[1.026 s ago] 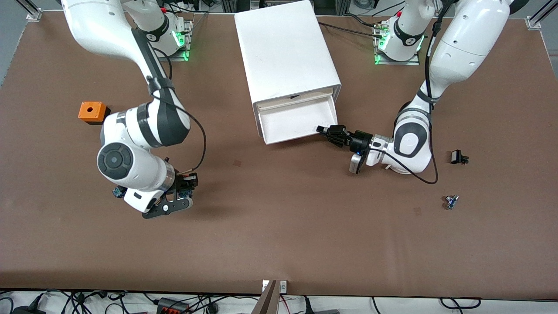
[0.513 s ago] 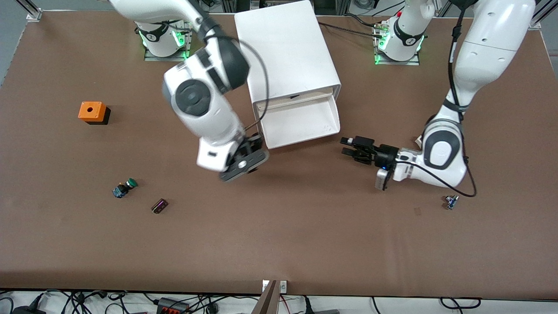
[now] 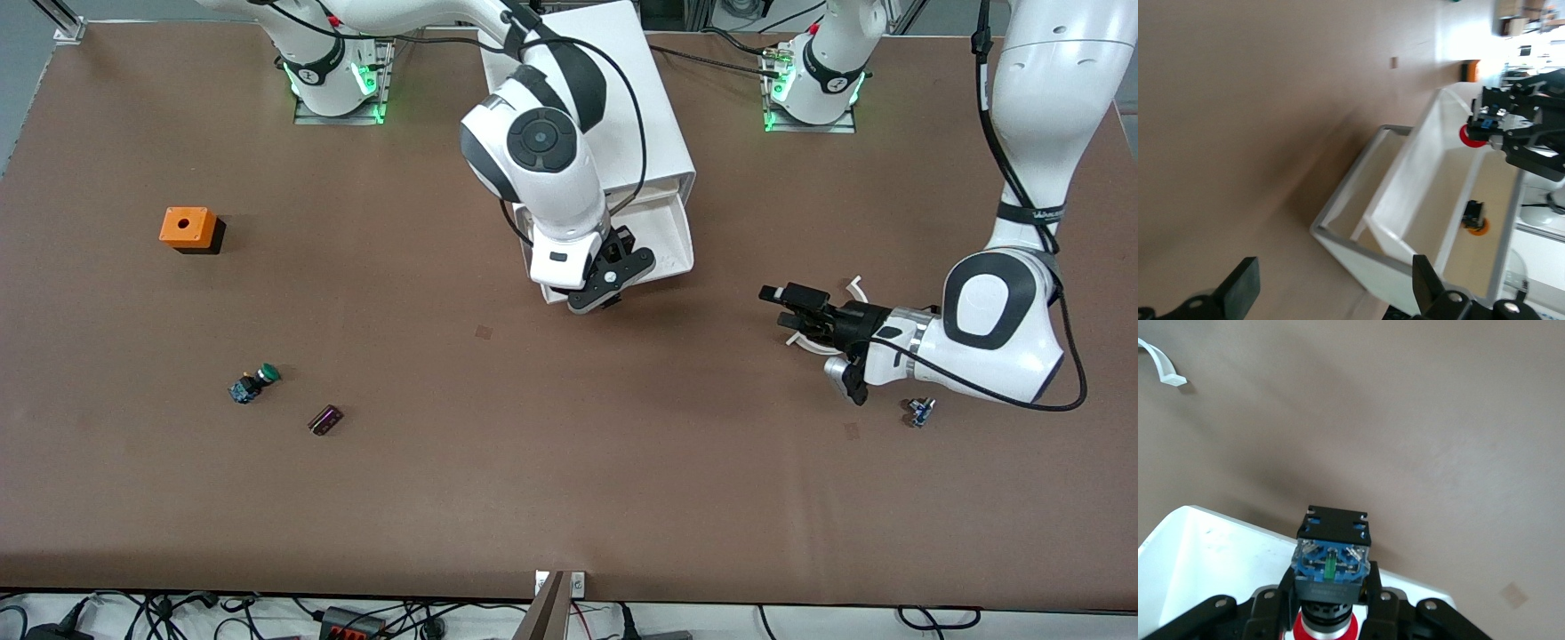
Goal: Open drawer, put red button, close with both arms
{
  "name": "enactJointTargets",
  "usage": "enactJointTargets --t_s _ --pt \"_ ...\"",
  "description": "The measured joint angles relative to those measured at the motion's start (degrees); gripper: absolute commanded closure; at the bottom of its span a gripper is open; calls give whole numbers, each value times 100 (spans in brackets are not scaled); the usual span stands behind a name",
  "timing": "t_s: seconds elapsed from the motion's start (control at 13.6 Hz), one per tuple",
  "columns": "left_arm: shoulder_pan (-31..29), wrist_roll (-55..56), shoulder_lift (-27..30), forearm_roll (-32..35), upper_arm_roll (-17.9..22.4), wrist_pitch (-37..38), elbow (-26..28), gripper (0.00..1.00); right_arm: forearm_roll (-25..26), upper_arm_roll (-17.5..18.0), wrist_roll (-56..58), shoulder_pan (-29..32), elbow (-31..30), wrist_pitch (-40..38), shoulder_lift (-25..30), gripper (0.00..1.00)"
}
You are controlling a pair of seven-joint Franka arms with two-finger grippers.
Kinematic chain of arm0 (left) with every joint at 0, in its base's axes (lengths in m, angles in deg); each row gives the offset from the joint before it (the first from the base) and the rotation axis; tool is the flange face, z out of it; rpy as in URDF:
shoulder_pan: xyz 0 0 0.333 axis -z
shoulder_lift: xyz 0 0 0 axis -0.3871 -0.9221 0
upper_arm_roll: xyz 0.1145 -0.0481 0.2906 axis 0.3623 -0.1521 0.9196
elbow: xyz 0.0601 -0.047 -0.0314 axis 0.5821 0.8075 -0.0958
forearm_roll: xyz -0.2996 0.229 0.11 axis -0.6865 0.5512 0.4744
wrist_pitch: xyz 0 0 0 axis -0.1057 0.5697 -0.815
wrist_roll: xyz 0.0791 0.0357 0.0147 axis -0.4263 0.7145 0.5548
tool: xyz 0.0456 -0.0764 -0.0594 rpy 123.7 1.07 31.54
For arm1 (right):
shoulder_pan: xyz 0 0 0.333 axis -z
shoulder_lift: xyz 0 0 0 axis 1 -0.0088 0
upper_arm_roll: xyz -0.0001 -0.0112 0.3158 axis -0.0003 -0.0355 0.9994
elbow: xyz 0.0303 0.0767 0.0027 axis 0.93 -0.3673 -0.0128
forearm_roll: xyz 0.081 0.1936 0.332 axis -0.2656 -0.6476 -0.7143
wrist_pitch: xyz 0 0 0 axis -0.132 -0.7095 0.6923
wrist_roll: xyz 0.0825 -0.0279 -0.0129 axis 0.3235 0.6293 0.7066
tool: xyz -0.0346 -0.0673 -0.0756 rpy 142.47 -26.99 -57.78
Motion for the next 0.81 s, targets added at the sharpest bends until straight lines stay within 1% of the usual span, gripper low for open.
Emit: enactJointTargets --t_s 0.15,0.37,0.44,0.59,0.73,0.81 --pt "6 544 45 830 -15 4 -128 0 0 0 -342 -105 2 -46 -69 100" --pt "40 1388 226 2001 -67 22 -184 0 -2 1 -428 -169 1 -342 -82 100" --pt "63 1581 293 2506 -95 33 -185 0 -2 1 -457 -207 1 -411 -96 100" --pt "141 1735 389 3540 -153 40 -209 0 -2 1 -485 -292 -4 -528 -148 100" --pt "207 1777 395 4225 -151 29 -386 0 -2 2 -491 -382 -4 -573 -207 98" --pt "204 1780 373 4432 -131 26 -475 0 -2 2 -500 -426 -4 -620 -225 41"
